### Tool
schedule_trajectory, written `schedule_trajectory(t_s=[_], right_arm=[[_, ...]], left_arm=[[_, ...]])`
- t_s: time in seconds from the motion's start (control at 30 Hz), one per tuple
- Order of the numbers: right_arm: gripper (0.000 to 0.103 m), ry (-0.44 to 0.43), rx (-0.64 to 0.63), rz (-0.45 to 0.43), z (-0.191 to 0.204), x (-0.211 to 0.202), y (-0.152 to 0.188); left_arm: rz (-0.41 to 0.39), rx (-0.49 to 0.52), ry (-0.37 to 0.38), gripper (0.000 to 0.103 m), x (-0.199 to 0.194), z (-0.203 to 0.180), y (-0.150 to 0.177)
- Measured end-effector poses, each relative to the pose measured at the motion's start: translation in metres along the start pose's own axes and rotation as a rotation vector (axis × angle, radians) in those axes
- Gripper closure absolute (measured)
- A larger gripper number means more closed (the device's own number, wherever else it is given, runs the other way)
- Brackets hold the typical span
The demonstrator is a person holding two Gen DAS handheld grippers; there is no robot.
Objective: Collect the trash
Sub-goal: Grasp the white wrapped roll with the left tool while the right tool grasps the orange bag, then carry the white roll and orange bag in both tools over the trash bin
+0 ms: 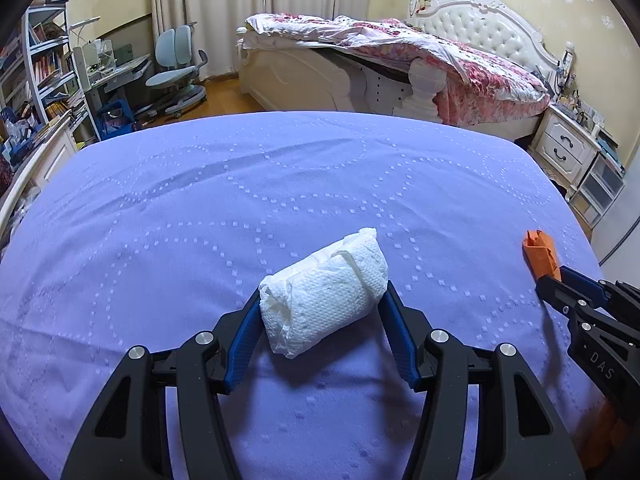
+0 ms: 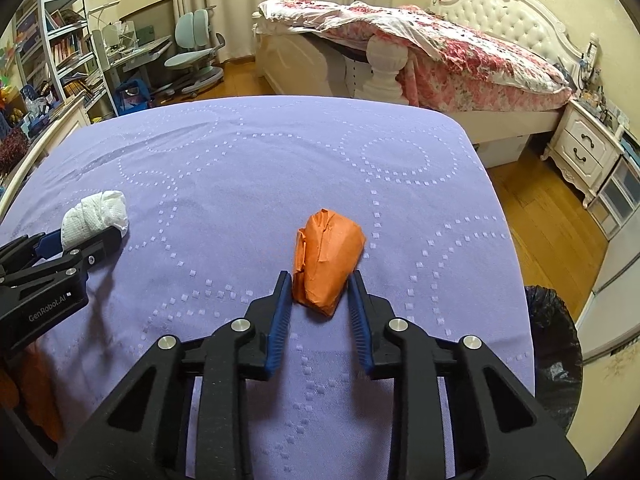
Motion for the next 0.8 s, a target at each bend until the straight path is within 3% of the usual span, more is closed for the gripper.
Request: schedule_trajectory(t_s=[0.4,0.8], right_arm=[[0.078,-0.024,-0.007,-0.009,-0.005,-0.018,0.031],[0.078,-0.031,0.029,-0.047,-0.03,-0.05,0.077]], left_arm=[[-0.033,-0.018,0.023,0.046,-0.021,-0.025,0.023],[-0.081,0.034,0.038,0.046,-0.047,-0.07,0.047]])
Point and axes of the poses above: each gripper's, at about its wrist camera, not at the fingertips, and x roughly the way its jaws point, z to its left, y to its underside, the point moved 9 cm from there along x, roughly the way its jaws point, and after that the axes turned 14 degrees about z, right-handed, at the moved point
